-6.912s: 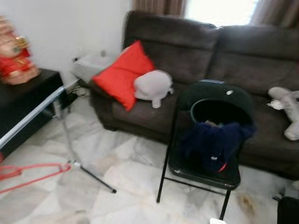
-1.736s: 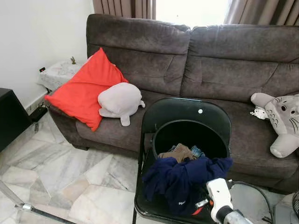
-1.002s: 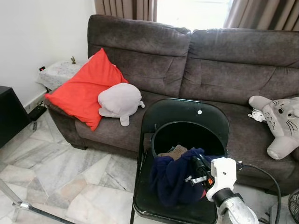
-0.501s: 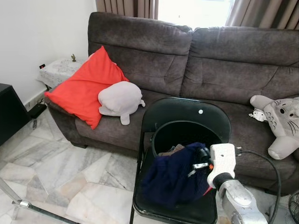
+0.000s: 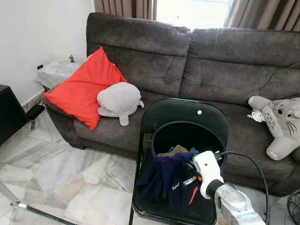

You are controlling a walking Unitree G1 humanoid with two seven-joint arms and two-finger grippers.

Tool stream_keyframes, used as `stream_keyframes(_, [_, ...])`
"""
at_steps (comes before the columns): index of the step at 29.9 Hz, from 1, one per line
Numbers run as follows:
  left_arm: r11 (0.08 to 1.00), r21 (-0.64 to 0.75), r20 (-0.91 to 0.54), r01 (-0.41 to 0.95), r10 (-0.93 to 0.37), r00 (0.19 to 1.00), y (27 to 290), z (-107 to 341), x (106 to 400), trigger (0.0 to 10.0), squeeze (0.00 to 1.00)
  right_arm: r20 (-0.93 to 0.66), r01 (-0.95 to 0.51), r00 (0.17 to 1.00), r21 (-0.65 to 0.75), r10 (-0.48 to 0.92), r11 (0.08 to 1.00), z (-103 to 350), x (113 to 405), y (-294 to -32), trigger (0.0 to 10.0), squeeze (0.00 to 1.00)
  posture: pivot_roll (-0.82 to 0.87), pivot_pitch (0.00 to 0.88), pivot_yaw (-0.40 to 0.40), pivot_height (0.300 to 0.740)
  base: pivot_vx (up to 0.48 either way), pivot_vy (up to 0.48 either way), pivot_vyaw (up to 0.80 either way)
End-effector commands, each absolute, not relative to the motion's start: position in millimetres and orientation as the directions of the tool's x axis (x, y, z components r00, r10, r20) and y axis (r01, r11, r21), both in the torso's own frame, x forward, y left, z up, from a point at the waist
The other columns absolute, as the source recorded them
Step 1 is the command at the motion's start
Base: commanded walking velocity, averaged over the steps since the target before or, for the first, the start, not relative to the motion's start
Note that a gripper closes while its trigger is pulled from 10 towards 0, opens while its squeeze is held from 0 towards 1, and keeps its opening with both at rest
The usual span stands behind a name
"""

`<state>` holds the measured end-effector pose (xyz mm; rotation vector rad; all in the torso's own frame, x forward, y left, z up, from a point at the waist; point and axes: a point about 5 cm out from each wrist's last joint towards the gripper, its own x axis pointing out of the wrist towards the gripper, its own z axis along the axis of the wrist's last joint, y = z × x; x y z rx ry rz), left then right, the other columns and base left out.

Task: Hang hanger

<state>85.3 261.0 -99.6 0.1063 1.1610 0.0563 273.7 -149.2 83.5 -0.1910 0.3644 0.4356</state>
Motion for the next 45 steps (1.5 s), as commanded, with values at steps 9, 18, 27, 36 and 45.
stream_keyframes(9, [0.993, 0.115, -0.916, 0.006, 0.103, 0.387, 262.6, -99.7, 83.1, 10.0, 0.00, -0.392, -0.471, 0.831, -0.116, 0.395, 0.875, 83.1, 279.2, -147.4, 7.4, 0.00, 0.04, 0.000, -0.006, 0.740, 0.000, 0.000, 0.00])
stream_keyframes(18, [0.993, 0.115, -0.918, 0.012, 0.102, 0.383, 262.2, -100.0, 82.7, 10.0, 0.00, -0.375, -0.486, 0.821, -0.065, 0.430, 0.872, 83.7, 276.5, -144.0, 10.0, 1.00, 0.04, 0.000, -0.006, 0.740, 0.000, 0.000, 0.00])
stream_keyframes(27, [0.993, 0.114, -0.919, 0.018, 0.098, 0.381, 261.3, -100.3, 82.6, 10.0, 0.00, -0.350, -0.587, 0.766, -0.036, 0.540, 0.809, 88.9, 266.5, -131.2, 10.0, 1.00, 0.03, 0.000, -0.010, 0.740, 0.000, 0.000, 0.00])
stream_keyframes(36, [0.993, 0.114, -0.921, 0.021, 0.098, 0.378, 261.3, -100.4, 82.6, 10.0, 0.00, -0.273, -0.450, 0.858, 0.007, 0.434, 0.893, 100.7, 255.1, -156.0, 10.0, 1.00, 0.02, 0.000, -0.006, 0.740, 0.000, 0.000, 0.00])
stream_keyframes(45, [0.993, 0.117, -0.920, 0.032, 0.097, 0.379, 262.2, -99.9, 83.5, 10.0, 0.00, -0.259, -0.273, 0.938, -0.135, 0.232, 0.953, 100.7, 250.9, -192.7, 10.0, 0.00, 0.00, 0.000, 0.005, 0.740, 0.000, 0.000, 0.00])
